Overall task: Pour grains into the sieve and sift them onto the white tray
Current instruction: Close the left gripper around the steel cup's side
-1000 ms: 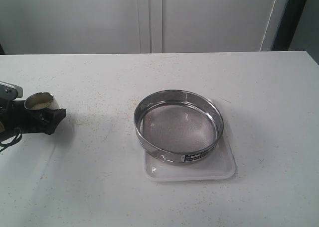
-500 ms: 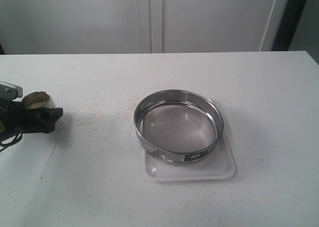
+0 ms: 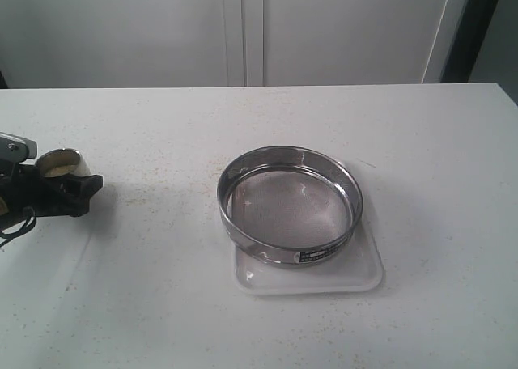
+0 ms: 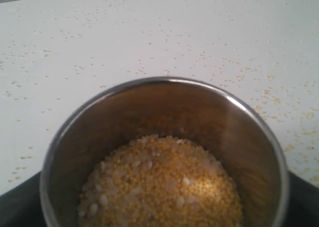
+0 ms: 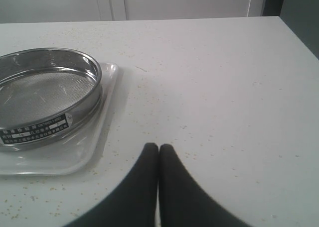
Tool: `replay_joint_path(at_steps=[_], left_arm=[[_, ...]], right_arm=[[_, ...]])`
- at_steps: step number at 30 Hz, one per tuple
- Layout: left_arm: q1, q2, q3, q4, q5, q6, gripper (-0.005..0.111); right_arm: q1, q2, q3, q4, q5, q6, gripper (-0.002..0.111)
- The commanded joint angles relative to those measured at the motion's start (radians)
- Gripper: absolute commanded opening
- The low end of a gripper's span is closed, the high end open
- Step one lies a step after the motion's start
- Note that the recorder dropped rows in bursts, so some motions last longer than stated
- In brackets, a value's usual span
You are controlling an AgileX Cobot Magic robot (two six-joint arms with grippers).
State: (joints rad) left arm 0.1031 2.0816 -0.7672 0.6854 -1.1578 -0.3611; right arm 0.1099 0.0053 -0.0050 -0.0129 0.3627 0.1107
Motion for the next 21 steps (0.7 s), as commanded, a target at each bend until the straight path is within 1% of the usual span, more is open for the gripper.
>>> replay_joint_path(at_steps=[1,7,12,15,17,21], left_arm=[[-0.007,0.005,-0.002,-0.004,0.009,-0.001,0.0],[-0.007,0.001,-0.002,0.004,0.0,-0.005,0.0],[-0.007,0.001,-0.002,0.086,-0.038,-0.01,0.0],[-0.007,0.001,-0.002,0.09,-0.057,-0.036,0.0],[-0.007,-0.018,-0.002,0.094,-0.044,-0.042,0.0],[-0.007,-0.075,-0.002,0.096,-0.037,-0.121,0.0]], right_arm=[[-0.011,-0.005,0.005,0.002,-0.012,-0.001,0.0],[-0.011,-0.005,0.005,0.002,-0.012,-0.001,0.0],[-0.011,-0.005,0.005,0.002,-0.012,-0.001,0.0],[-0.011,-0.005,0.005,0.002,-0.012,-0.001,0.0],[-0.011,-0.005,0.005,0.002,-0.012,-0.001,0.0],[-0.011,-0.005,0.005,0.002,-0.012,-0.001,0.0]])
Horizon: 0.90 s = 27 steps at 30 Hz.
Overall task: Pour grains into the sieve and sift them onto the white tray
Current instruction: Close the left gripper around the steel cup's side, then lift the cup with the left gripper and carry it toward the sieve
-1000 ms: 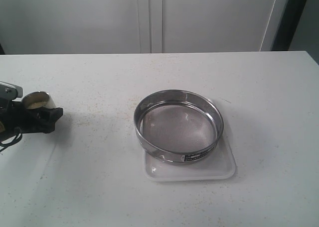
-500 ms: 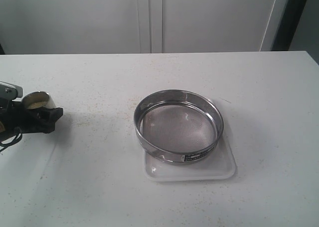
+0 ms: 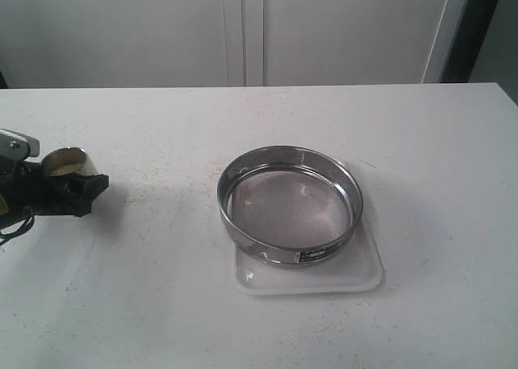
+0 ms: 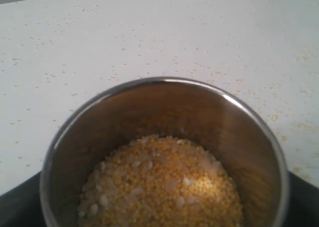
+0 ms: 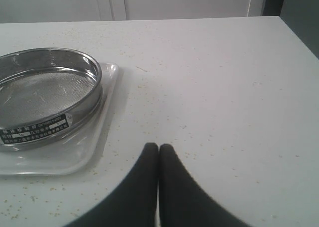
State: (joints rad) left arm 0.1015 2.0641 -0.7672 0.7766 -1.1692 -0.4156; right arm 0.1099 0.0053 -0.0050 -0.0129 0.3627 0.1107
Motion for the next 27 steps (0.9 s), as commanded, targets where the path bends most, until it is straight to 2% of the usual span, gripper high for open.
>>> replay_joint_path(at_steps=[1,10,17,22,27], left_arm=[[-0.005,-0.067,-0.002,0.008,-0.022,-0.083,0.0],[-0.026,-0.155,-0.002,0.043,0.052,-0.128,0.0],[-0.093,-0.234,-0.002,0.048,0.19,-0.134,0.0],[-0.136,-0.271,-0.002,0.048,0.208,-0.147,0.0],[-0.169,-0.311,-0.002,0.029,0.284,-0.166,0.0]], right_arm=[[-0.011,-0.005,0.005,0.002,-0.012,-0.001,0.0],[-0.011,-0.005,0.005,0.002,-0.012,-0.001,0.0],[-0.011,-0.005,0.005,0.002,-0.012,-0.001,0.0],[-0.011,-0.005,0.005,0.002,-0.012,-0.001,0.0],[-0.011,-0.005,0.005,0.002,-0.012,-0.001,0.0]])
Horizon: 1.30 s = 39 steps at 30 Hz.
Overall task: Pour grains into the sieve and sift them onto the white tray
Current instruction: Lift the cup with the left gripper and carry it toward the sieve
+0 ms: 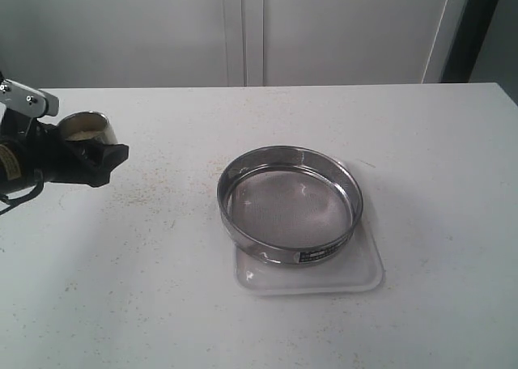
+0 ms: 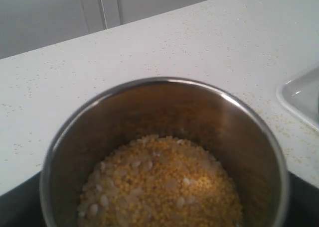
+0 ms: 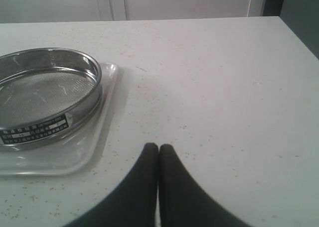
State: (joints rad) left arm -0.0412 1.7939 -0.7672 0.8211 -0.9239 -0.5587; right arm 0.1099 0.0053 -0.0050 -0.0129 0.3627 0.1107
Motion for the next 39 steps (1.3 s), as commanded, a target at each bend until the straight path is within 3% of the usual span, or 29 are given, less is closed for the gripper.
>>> replay_joint_path(at_steps=[1,10,13,26,31,34,39], left_arm=[[-0.031,-0.046,-0.002,-0.021,0.046,-0.028,0.0],[-0.031,-0.088,-0.008,-0.027,0.081,-0.078,0.0],[-0.042,-0.108,-0.038,0.014,0.159,-0.122,0.0],[-0.194,-0.131,-0.168,0.069,0.452,-0.129,0.0],[-0.238,-0.131,-0.21,0.074,0.484,-0.129,0.0],[-0.293,-0.131,-0.253,0.085,0.596,-0.114,0.0],[-0.371,-0.131,-0.316,0.122,0.668,-0.114,0.0]], right_arm=[[-0.011,-0.005,0.005,0.002,-0.012,-0.001,0.0],[-0.011,-0.005,0.005,0.002,-0.012,-0.001,0.0],[-0.011,-0.005,0.005,0.002,-0.012,-0.001,0.0],[-0.011,-0.005,0.005,0.002,-0.012,-0.001,0.0],[-0.011,-0.005,0.005,0.002,-0.012,-0.001,0.0],[-0.011,-0.005,0.005,0.002,-0.012,-0.001,0.0],[-0.011,-0.005,0.005,0.002,-0.012,-0.001,0.0]])
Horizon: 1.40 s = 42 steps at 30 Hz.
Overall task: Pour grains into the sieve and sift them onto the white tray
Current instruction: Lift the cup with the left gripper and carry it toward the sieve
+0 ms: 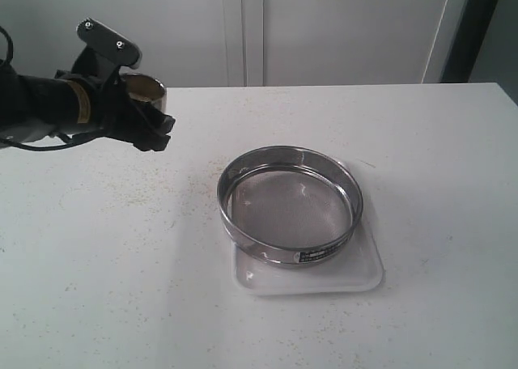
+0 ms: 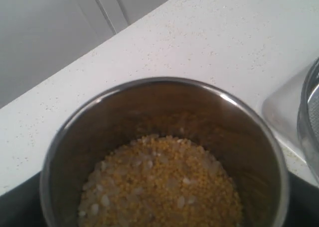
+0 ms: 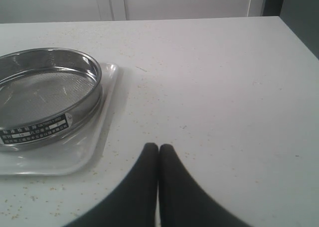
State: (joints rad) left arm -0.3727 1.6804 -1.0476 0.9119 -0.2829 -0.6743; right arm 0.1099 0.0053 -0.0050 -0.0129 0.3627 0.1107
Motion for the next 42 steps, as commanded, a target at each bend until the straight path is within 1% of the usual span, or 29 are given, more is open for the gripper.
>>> replay_joint_path(at_steps=[1,7,9,14,22,27,30,36,42], left_arm=[[-0.058,-0.017,-0.051,0.037,0.041,0.002,0.0],[-0.089,-0.017,-0.062,0.092,0.081,0.002,0.0],[-0.106,-0.017,-0.062,0.114,0.086,0.04,0.0],[-0.142,-0.017,-0.073,0.113,0.141,0.073,0.0],[-0.209,-0.016,-0.13,0.115,0.215,0.132,0.0],[-0.213,-0.016,-0.153,0.115,0.231,0.142,0.0],[-0.213,-0.016,-0.153,0.118,0.231,0.181,0.0],[-0.213,0.008,-0.153,0.118,0.233,0.186,0.0],[-0.233,0.054,-0.153,0.12,0.233,0.231,0.0]], right_arm=[[-0.011,-0.005,0.005,0.002,-0.012,-0.001,0.0],[-0.011,-0.005,0.005,0.002,-0.012,-0.001,0.0],[-0.011,-0.005,0.005,0.002,-0.012,-0.001,0.0],[-0.011,-0.005,0.005,0.002,-0.012,-0.001,0.0],[-0.011,-0.005,0.005,0.002,-0.012,-0.001,0.0],[-0.011,-0.005,0.005,0.002,-0.012,-0.001,0.0],[-0.011,-0.005,0.005,0.002,-0.012,-0.001,0.0],[-0.011,-0.005,0.005,0.002,-0.012,-0.001,0.0],[-0.011,-0.005,0.005,0.002,-0.012,-0.001,0.0]])
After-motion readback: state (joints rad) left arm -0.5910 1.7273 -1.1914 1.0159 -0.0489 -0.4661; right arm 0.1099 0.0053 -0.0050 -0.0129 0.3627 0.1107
